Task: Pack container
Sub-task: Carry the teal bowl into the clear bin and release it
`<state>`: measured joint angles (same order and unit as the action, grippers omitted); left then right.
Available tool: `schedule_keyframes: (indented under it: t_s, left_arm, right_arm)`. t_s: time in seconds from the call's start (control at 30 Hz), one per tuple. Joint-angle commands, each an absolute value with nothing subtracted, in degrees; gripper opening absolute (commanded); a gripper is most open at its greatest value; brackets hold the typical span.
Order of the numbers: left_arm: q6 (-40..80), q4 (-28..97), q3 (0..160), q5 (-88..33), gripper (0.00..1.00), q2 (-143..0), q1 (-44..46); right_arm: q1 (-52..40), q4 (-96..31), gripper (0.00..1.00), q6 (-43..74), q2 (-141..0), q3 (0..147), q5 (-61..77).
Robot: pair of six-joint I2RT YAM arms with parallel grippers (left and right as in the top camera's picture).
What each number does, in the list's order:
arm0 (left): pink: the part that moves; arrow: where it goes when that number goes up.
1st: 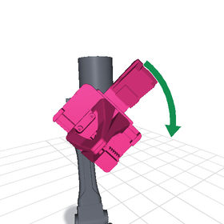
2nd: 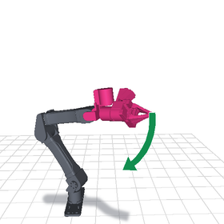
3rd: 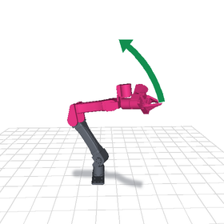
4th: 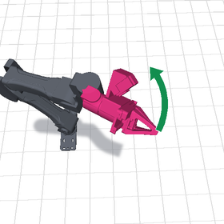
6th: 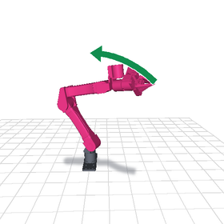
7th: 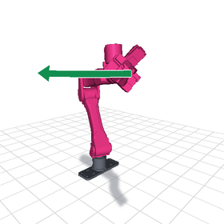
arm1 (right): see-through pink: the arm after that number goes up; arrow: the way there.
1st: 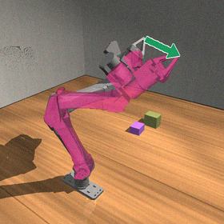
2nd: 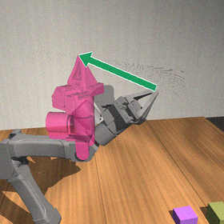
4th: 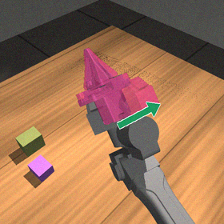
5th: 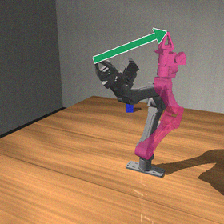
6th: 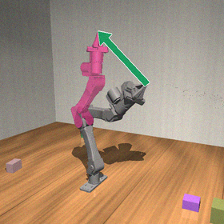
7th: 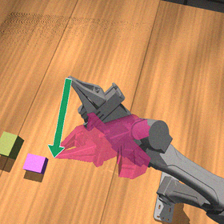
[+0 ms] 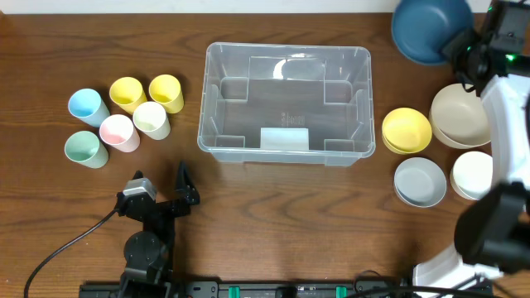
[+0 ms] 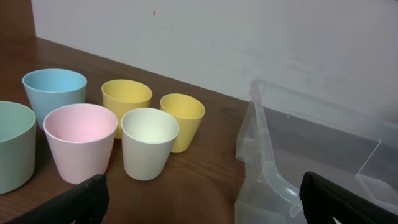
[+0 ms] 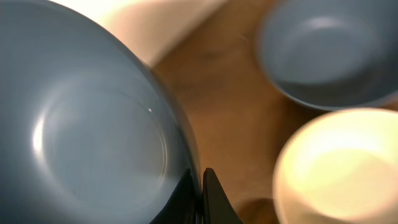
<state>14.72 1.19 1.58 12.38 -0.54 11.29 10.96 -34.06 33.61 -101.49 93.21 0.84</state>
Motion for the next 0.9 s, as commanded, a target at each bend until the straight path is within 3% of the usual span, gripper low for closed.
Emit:
schedule_keyframes:
  t_s: [0.0, 0.23, 0.5, 0.87]
  left_arm:
    - [13.8, 2.9, 0.2, 13.0, 0.98, -0.2, 11.0]
    - [13.8, 2.9, 0.2, 13.0, 0.98, -0.2, 11.0]
    - [13.8, 2.9, 0.2, 13.0, 0.98, -0.2, 11.0]
    - [13.8, 2.9, 0.2, 13.0, 0.98, -0.2, 11.0]
  right_arm:
    - [6.6, -35.1, 0.01, 30.1, -96.1, 95.0, 7.3]
    - [-4.1, -40.1, 0.01, 27.7, -94.7, 94.7, 7.4]
    - [-14.2, -45.1, 0.01, 27.6, -98.4, 93.4, -1.9]
    - [-16.8, -48.3, 0.01, 27.6, -106.3, 93.1, -9.3]
